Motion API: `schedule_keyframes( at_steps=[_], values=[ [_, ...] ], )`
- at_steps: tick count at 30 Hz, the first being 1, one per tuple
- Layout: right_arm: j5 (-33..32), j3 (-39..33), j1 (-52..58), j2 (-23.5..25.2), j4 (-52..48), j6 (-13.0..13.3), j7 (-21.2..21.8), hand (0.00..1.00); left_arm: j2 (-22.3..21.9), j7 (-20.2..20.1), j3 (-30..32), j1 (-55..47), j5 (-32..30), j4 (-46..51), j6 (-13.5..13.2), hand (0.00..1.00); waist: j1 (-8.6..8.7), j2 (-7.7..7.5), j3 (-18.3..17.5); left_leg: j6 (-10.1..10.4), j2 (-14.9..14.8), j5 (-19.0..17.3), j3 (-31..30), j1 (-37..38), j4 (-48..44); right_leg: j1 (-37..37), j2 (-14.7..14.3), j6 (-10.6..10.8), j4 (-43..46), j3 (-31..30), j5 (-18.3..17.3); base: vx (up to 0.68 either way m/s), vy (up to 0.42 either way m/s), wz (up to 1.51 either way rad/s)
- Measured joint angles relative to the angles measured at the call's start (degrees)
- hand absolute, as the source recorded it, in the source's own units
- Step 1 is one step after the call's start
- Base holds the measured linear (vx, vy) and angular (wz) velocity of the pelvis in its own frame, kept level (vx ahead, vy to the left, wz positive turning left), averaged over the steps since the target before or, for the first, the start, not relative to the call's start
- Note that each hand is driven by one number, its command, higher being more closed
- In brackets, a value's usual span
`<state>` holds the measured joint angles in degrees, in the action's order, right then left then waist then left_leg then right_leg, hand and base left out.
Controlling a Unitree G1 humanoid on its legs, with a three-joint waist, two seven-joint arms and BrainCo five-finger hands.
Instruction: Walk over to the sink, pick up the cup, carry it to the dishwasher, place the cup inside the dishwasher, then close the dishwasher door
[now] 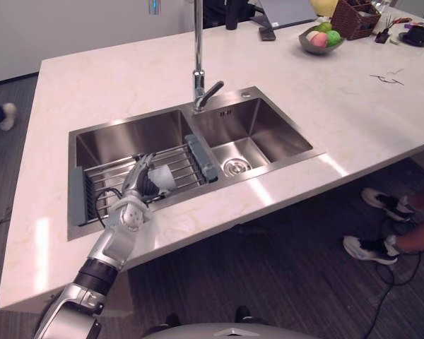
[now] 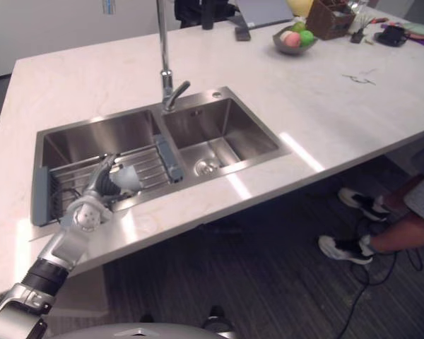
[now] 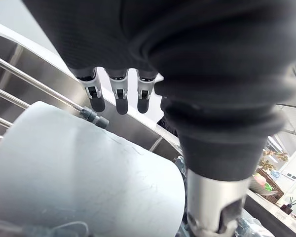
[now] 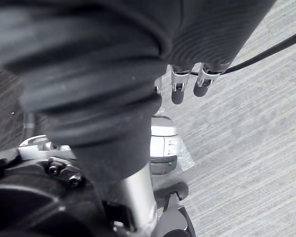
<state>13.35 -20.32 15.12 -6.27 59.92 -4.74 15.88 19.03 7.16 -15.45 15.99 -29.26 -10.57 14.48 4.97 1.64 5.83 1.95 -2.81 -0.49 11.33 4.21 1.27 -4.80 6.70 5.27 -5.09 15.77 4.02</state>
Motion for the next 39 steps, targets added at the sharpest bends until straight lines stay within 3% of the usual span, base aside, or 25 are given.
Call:
schedule_keyframes(
  at_steps=[22, 39],
  values=[
    [-0.1, 0.1, 0.2, 0.4, -0.4, -0.2, -0.1, 0.0, -1.6, 1.2, 2.0, 0.7, -1.4, -6.1, 4.4, 0.0, 1.29, -0.78, -0.6, 0.0, 0.1, 0.2, 1.0, 1.2, 0.9, -0.2, 0.0, 0.0, 0.0, -0.9, 0.0, -0.01, -0.001, -0.02],
    [0.1, 0.1, 0.5, 0.3, -0.5, -0.5, 0.1, 0.0, -0.6, -13.2, 1.9, 5.5, -13.7, -13.1, 9.4, 0.0, 1.94, -0.39, -1.0, 0.4, 0.1, 0.4, 1.2, 2.0, 1.9, -0.4, 0.0, 0.0, 0.0, -1.0, 0.0, 0.0, -0.001, 0.0]
  ],
)
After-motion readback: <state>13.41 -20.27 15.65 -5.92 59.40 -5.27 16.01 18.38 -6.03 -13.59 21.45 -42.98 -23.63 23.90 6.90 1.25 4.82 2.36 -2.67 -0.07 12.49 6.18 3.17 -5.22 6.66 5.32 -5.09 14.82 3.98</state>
